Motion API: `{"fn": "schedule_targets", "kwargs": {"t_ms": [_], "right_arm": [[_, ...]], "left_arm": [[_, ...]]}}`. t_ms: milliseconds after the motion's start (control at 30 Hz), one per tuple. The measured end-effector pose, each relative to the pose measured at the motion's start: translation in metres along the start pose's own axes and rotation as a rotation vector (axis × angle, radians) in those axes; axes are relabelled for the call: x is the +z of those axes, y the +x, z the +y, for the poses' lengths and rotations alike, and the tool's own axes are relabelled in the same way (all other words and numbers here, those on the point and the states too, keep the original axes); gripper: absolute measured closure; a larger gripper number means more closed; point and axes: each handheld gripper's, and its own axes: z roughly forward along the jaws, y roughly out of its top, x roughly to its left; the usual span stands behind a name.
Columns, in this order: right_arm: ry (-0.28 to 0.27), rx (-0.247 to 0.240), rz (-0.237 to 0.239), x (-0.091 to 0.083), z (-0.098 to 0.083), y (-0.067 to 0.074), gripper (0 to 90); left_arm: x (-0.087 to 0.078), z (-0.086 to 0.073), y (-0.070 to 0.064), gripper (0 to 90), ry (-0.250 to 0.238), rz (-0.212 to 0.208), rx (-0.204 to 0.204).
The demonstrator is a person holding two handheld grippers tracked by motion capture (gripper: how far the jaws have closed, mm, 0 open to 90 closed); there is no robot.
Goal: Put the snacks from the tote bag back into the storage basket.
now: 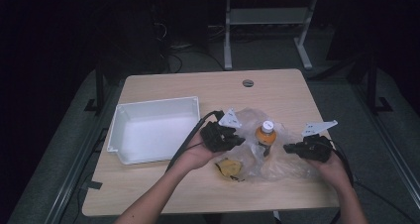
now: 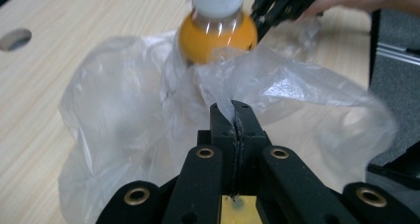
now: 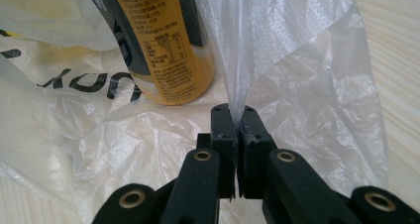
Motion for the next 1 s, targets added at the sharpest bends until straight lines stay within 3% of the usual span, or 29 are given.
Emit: {"fn": "schedule_targets", "kwargs": {"t_ms": [200, 300, 667, 1000], "right_arm": [[0.005, 0.003, -0.003, 0.0, -0.001, -0.001, 86.9], [0.011, 0.007, -0.008, 0.0, -0.002, -0.002, 86.9], [0.026, 0.026, -0.017, 0.001, -0.008, -0.008, 87.2], [0.044, 0.07, -0.045, 0.002, -0.014, -0.017, 88.4]], "left_arm": [[0.017, -0.022, 0.004, 89.6, 0.051, 0.006, -0.026], [0.027, -0.035, 0.003, 89.8, 0.093, 0.006, -0.019], [0.05, -0.079, 0.004, 89.8, 0.151, 0.002, -0.081], [0.049, -0.089, 0.005, 89.8, 0.16, 0.007, -0.091]]}}
